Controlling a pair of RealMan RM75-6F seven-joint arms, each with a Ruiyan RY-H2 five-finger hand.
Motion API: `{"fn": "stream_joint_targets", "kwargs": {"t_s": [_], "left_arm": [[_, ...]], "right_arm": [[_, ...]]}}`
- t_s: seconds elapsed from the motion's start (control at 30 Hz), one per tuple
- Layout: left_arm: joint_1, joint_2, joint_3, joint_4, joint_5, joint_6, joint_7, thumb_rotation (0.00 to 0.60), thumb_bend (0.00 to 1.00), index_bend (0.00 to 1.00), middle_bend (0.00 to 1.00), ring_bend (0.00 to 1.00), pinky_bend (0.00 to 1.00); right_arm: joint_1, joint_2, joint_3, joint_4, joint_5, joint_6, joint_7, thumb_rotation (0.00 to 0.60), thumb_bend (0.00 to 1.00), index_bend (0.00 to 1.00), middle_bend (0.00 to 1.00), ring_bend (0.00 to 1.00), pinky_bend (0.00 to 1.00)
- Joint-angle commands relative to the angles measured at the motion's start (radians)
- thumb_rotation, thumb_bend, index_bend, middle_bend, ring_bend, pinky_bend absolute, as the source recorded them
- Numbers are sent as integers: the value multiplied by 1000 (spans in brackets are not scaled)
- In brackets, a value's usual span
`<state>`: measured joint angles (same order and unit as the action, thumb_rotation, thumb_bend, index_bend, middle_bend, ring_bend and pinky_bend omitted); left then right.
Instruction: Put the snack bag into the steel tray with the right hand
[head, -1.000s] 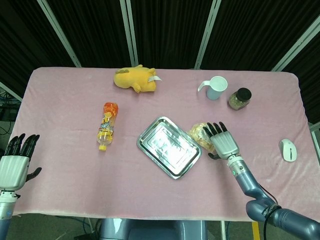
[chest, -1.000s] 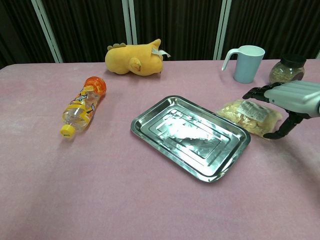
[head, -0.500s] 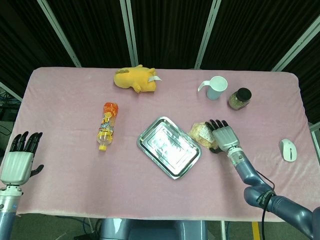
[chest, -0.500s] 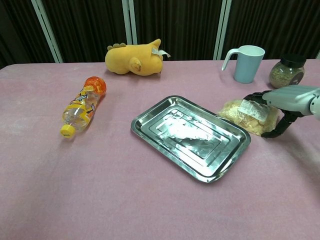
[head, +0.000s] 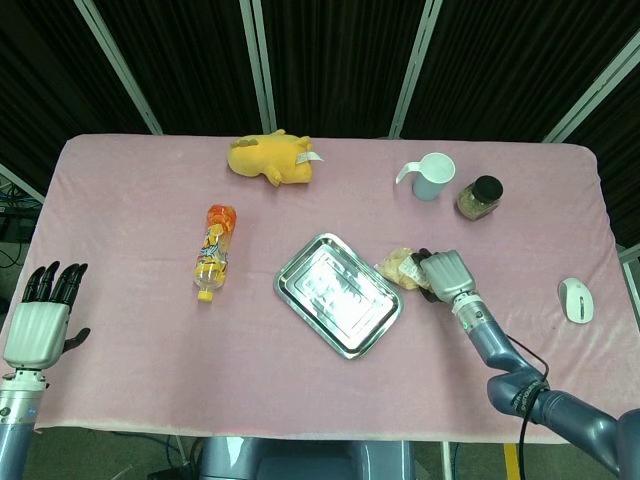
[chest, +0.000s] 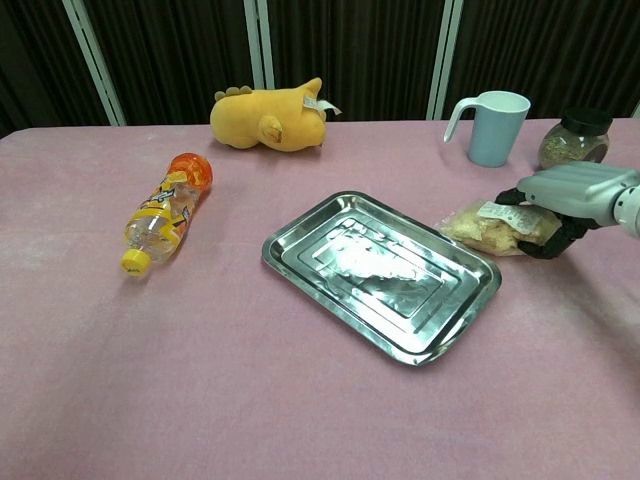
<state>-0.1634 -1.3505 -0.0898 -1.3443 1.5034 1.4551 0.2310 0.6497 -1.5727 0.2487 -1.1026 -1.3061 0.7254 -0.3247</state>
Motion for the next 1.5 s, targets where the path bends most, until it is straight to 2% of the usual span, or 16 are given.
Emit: {"fn": "stream_joint_targets", "kwargs": {"t_s": [0.03,0.13,0.37,0.43,0.63,0.73,0.8,0.83,0.87,0.9,1.0,1.1,1.23,1.37,1.5], "left_arm": [[3,6,4,-8,8,10,-7,600,58,34,116,19,91],[4,11,9,-17,17,16,-13,600,58,34,116,19,90],[10,32,17,-41,39,39,-44,600,57,34,116,19,91],[9,39,20,-48,46,41,-58,600,58,34,116,19,90],[14,57,24,-60,61,59,-88,600,58,34,116,19,90],[19,70,25,-64,68,72,-110,600,57,34,116,19,90],[20,76,26,-65,72,77,-121,600,57,34,116,19,90],[21,79,27,-65,74,78,-125,600,58,34,117,19,90],[22,81,29,-67,76,81,-130,600,58,34,117,19,90],[23,84,31,-67,79,83,-134,600,58,34,117,19,90],[27,91,37,-69,88,91,-146,600,57,34,119,19,90],[29,95,41,-68,92,93,-152,600,57,34,119,19,90],[33,98,42,-67,91,98,-159,600,58,34,120,19,90],[36,100,44,-71,98,109,-158,600,58,34,120,19,91],[40,102,50,-81,112,120,-152,600,58,34,120,19,90]], "right_arm": [[-6,15,-8,-36,-43,67,3,600,509,806,770,775,1000],[-7,34,-6,-85,-57,104,-16,600,509,806,771,775,1000],[6,69,5,-277,-74,168,-128,600,509,806,771,775,1000],[14,61,3,-348,-68,174,-181,600,509,806,771,775,1000],[42,8,-3,-434,-33,162,-282,600,510,796,770,769,995],[48,-36,-14,-461,11,160,-345,600,509,599,662,651,878],[50,-65,-26,-468,34,165,-383,600,510,288,443,467,689],[50,-78,-30,-467,44,169,-399,600,509,208,384,419,637],[51,-91,-35,-465,56,171,-413,600,507,81,273,324,536],[51,-104,-39,-461,70,172,-424,600,497,18,189,250,451],[51,-146,-38,-434,129,182,-448,600,435,0,50,103,283],[54,-161,-29,-411,154,195,-463,600,329,0,1,10,167],[48,-147,-19,-408,168,234,-481,600,260,0,0,0,127],[34,-111,-15,-435,165,270,-490,600,251,0,0,0,112],[-2,-23,-21,-530,151,342,-526,600,251,0,0,0,96]]}}
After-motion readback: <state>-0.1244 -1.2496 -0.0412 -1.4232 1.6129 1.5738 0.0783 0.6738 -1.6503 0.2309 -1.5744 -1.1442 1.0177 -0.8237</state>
